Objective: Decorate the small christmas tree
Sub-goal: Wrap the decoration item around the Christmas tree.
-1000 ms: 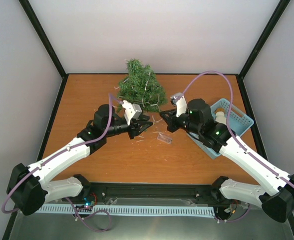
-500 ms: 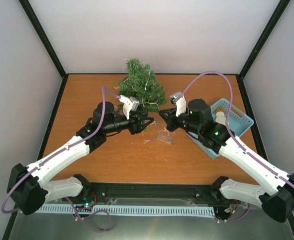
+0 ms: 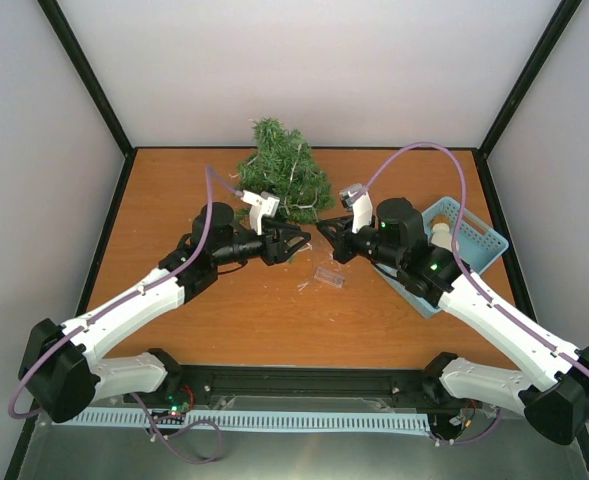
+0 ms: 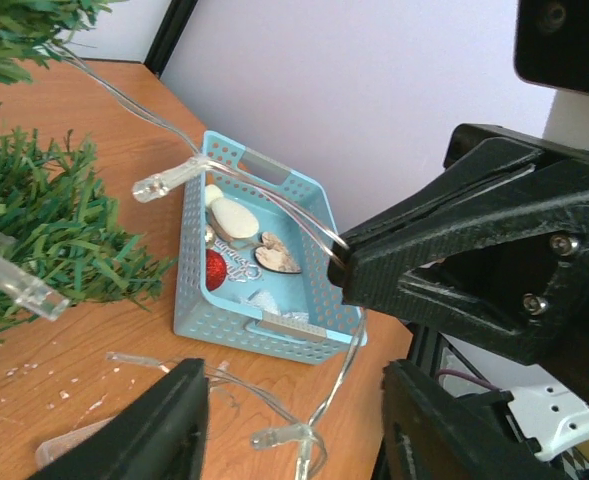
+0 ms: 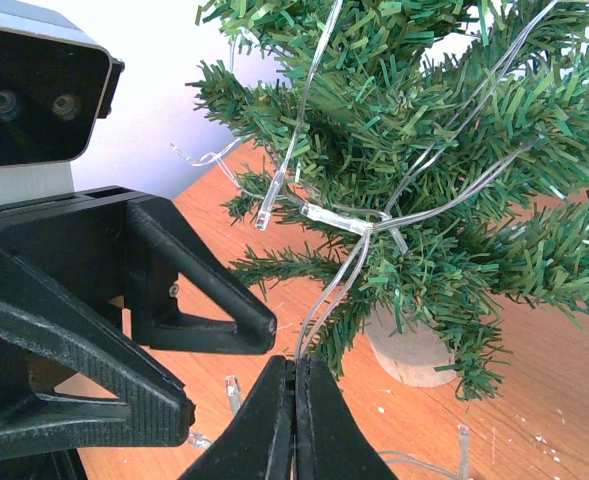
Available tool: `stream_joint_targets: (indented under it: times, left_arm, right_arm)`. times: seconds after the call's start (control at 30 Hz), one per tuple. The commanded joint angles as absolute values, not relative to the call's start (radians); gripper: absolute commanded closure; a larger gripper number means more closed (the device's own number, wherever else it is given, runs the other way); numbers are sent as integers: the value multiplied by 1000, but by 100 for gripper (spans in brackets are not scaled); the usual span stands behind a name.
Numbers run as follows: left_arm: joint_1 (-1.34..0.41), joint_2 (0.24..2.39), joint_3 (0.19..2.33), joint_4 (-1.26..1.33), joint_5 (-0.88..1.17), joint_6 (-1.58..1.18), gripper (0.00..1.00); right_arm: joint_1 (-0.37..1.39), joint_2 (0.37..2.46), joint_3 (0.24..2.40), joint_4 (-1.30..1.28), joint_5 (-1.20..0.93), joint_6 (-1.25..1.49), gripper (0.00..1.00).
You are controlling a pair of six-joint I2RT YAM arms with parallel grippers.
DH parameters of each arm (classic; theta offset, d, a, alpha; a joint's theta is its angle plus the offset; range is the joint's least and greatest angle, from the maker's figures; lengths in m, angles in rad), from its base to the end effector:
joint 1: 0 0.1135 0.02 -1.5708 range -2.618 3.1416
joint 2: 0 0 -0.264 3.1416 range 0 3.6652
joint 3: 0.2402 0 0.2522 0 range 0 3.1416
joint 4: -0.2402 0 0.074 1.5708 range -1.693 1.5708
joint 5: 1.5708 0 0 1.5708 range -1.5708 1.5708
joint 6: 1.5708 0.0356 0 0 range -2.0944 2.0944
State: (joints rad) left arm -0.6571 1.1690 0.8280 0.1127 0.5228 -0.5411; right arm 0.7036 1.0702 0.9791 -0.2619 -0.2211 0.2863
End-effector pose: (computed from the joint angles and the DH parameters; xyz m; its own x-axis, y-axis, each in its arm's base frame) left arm 0.2028 -0.1789 0.3074 -0.6245 -0.0818 -0.7767 0.6914 0.4046 -0.5986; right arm 0.1816 0.1643 0.3450 -0.4755 -0.0421 -0.8787 -0.6816 0.6491 0.3377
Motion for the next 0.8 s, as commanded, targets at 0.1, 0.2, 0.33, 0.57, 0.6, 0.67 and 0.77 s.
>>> stream_joint_targets:
  times: [0.1,0.2,0.33,0.57,0.6,0.67,0.77]
  left_arm:
    - [-651,1181,837,150,558,-582,56]
    - [-652,1180,842,117,533,-566,53]
    - [-652,1180,837,109,524,-561,49]
    - [-653,1203,829,140,551,-577,56]
    - [-652,1206,828,138,552,-577,56]
    - [-652,1211,829,128,549,-577,56]
    - [-652,1214,825,130,544,-582,56]
  right_arm:
    - [710,1060,964,-219,-228,299,97]
    - [710,1061,963,-216,-232,301,97]
    - [710,1062,962,-216,-233,301,97]
    - [710,1064,962,-212,-234,304,97]
    - [710,1062,962,-212,-233,304,97]
    - [710,1061,962,-213,-232,304,97]
    - [710,1059,962,-214,-230,305,97]
